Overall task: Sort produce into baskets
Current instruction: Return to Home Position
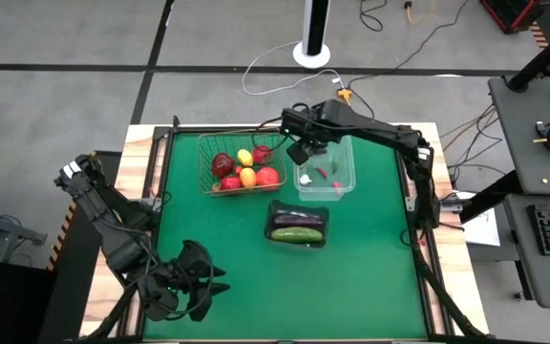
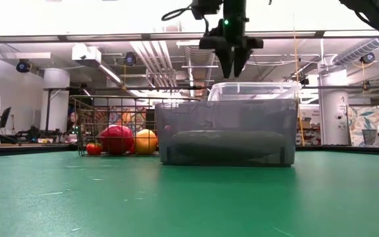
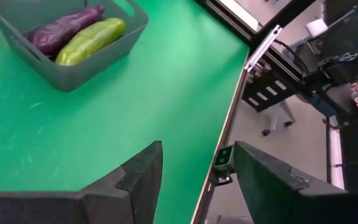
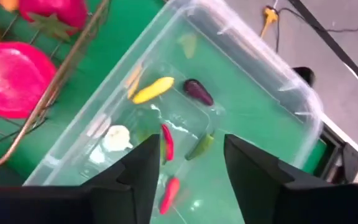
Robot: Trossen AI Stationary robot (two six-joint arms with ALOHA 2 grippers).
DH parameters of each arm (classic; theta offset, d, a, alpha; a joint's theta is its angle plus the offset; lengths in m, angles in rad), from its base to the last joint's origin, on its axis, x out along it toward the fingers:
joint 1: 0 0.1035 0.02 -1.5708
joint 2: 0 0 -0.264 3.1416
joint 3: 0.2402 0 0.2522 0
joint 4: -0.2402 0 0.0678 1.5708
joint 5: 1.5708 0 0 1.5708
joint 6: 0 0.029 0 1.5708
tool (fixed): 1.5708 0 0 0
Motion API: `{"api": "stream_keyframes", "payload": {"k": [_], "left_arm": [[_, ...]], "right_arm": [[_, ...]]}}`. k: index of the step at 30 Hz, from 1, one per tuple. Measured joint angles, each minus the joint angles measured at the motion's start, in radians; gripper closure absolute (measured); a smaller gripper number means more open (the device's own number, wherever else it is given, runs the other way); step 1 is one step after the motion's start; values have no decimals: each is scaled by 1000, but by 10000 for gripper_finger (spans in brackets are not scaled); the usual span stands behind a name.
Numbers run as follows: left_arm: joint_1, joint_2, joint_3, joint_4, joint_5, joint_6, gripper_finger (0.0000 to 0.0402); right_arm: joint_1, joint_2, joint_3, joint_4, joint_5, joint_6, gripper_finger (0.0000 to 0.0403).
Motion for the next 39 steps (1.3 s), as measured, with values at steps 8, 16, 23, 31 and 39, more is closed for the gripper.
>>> {"api": "stream_keyframes", "payload": {"k": [8, 16, 23, 31, 39], "left_arm": [[8, 0, 0, 20, -161, 107, 222], [110, -14, 0, 27, -210, 283, 222], [250, -90, 6, 194, -208, 722, 222], [422, -269, -24, 256, -130, 1081, 222], [669, -436, -314, 656, 228, 1187, 222]], "right_arm": [[81, -198, -236, 371, -30, -124, 205], [180, -527, -668, 690, -22, -174, 217], [256, -742, -919, 827, 105, -74, 227], [328, -998, -1201, 1099, 103, -165, 223], [332, -1254, -1445, 1276, -30, -218, 222]]}}
